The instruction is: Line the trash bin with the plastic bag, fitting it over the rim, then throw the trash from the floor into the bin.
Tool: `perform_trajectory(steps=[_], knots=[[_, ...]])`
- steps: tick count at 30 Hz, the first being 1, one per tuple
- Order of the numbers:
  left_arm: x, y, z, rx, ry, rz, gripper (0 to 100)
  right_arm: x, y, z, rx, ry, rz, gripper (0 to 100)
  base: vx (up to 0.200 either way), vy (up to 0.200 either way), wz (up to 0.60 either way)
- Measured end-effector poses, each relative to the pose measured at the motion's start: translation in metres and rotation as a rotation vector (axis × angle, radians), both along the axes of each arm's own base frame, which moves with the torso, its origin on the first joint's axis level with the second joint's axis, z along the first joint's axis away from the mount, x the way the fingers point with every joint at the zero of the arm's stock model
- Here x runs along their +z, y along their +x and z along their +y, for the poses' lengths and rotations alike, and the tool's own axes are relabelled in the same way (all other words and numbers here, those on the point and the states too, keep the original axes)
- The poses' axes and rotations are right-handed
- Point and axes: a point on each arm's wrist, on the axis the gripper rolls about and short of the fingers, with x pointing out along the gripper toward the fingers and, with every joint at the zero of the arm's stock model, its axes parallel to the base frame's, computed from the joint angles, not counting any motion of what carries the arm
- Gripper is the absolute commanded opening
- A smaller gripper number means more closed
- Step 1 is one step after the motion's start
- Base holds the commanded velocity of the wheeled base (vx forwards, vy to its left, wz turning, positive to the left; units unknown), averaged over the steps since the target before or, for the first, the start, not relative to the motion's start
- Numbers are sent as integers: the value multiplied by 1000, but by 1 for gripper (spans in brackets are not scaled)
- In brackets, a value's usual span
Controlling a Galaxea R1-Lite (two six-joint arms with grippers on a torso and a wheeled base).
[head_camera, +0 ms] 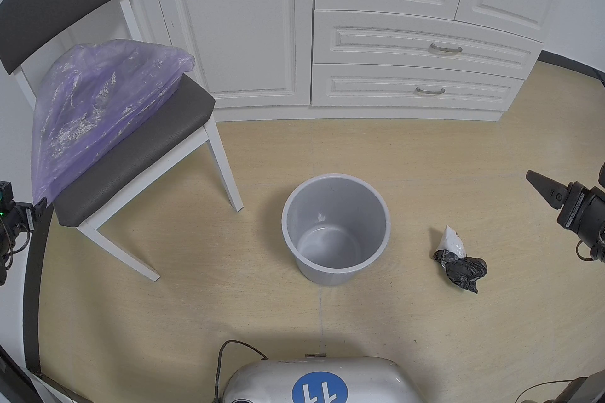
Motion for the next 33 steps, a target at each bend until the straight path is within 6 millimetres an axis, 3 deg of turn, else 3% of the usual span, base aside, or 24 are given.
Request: perform_trajectory(steps=[18, 33], knots=[[-3, 31, 13, 60, -87, -59, 100, 7, -1, -7, -35, 14, -29, 100, 0, 0, 0], [28, 32, 21, 93, -199, -240, 100, 9, -2, -7, -39, 18, -44, 100, 0, 0, 0]])
